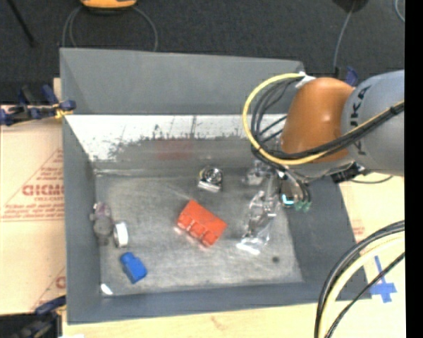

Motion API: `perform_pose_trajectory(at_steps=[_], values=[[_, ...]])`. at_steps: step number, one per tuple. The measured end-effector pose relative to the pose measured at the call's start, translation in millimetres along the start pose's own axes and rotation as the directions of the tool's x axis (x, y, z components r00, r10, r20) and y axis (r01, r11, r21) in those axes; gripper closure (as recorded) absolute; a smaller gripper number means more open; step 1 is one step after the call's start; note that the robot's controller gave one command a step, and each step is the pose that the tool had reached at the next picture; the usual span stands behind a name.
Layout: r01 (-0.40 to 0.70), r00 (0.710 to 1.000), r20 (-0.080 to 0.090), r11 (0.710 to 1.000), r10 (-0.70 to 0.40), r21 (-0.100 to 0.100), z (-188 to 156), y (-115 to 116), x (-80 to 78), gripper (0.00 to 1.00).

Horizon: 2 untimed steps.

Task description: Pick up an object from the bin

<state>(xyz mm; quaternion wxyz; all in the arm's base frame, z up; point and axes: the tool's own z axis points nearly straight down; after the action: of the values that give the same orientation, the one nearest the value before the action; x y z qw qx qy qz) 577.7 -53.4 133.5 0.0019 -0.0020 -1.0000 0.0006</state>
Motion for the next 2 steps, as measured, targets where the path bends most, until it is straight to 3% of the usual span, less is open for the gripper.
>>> perform_pose_trajectory(at_steps=[1,2], values=[[0.131,0.991,0.008,0.991,-0.131,-0.001,56.8,84.6,9.3,0.0],[0.127,0.992,0.016,0.992,-0.127,0.0,52.7,81.5,6.4,1.0]])
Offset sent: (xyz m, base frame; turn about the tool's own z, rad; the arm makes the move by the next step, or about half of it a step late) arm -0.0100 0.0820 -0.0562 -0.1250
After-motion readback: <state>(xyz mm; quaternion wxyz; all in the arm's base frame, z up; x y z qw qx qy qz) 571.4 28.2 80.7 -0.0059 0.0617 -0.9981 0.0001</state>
